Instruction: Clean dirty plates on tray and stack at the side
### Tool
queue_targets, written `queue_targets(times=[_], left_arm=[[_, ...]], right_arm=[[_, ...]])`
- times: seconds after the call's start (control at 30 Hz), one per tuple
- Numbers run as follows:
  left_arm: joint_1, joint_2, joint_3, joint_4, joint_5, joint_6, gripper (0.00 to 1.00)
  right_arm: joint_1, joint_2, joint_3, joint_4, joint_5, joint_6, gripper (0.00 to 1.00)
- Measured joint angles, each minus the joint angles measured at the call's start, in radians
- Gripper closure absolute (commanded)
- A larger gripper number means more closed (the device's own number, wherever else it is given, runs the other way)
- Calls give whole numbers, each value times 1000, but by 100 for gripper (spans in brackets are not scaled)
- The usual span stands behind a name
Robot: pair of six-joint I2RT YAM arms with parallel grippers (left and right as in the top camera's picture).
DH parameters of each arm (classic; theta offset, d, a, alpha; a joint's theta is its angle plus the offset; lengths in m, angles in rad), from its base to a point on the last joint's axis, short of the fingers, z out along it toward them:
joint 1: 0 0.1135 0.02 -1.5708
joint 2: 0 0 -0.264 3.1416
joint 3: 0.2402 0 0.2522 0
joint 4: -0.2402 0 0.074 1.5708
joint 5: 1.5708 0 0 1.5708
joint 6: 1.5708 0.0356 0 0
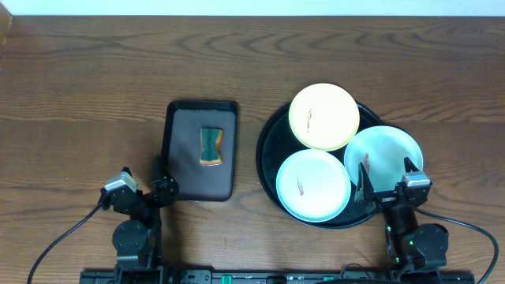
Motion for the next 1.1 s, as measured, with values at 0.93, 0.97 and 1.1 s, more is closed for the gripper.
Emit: queue_targets(times=[0.93,0.97,1.1], left_arm=[[0,0,0,0,0,0,18],[0,0,0,0,0,0,17],[0,0,0,1,-2,0,18]], right_arm=[[0,0,0,0,4,-1,1],[0,0,0,2,8,-2,1],[0,0,0,18,39,-6,1]])
